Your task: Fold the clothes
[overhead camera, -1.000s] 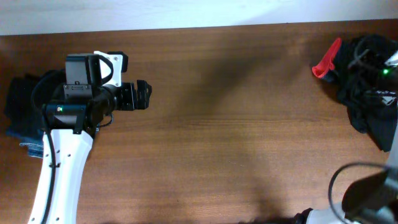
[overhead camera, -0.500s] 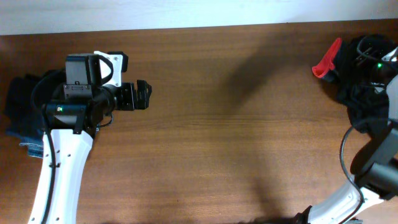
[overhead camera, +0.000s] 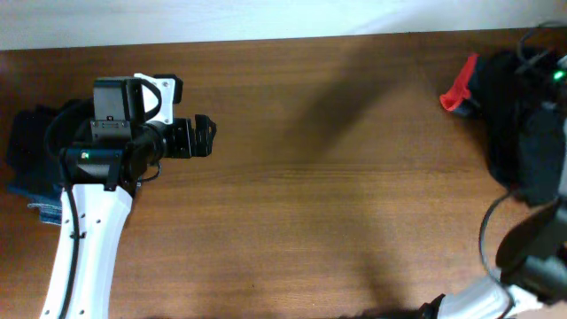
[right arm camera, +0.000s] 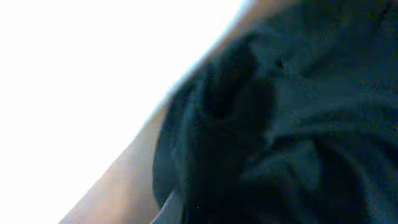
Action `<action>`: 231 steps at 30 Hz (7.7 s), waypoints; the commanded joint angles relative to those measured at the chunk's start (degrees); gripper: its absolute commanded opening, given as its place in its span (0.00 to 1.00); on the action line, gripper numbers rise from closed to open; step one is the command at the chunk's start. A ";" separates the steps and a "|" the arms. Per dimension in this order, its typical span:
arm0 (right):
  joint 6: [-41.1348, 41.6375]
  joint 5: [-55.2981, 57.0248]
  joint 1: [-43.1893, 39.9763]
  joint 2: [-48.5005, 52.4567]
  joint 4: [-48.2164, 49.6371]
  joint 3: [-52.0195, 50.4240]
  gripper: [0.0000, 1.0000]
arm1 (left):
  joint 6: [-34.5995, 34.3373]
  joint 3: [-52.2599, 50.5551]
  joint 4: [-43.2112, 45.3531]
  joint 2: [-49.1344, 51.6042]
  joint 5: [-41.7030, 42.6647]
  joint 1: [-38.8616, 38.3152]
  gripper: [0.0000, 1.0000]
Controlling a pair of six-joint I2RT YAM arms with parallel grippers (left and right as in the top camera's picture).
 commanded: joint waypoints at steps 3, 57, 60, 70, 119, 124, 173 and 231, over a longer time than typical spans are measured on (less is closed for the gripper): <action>-0.98 -14.23 2.89 -20.28 -1.44 10.08 0.04 | -0.35 1.22 -0.24 -0.09 0.24 -0.07 0.99; -23.19 8.17 32.41 -14.51 -46.69 10.88 0.62 | -0.35 1.22 -0.63 -0.09 0.26 -0.07 0.99; -25.49 7.98 34.60 -13.07 -48.98 9.66 0.67 | -0.35 1.22 -0.85 -0.13 0.31 -0.07 0.99; -26.34 7.85 47.08 -10.36 -45.03 -5.20 0.78 | -0.35 1.25 -2.62 -1.03 0.46 -0.07 0.92; -17.07 15.87 43.41 -11.93 -39.67 2.19 0.79 | -0.33 1.05 -1.07 5.90 0.44 -3.50 0.99; -17.09 19.69 49.92 -11.15 -31.30 -9.70 0.79 | -0.33 1.60 -0.20 6.27 2.08 -3.54 0.99; -32.20 20.33 56.13 -45.57 -28.37 4.55 0.04 | 1.01 4.20 0.04 -2.29 2.60 -3.54 0.99; -31.76 4.44 56.02 -5.14 -39.60 28.94 0.04 | 1.18 4.20 0.85 -2.29 2.56 -3.54 0.99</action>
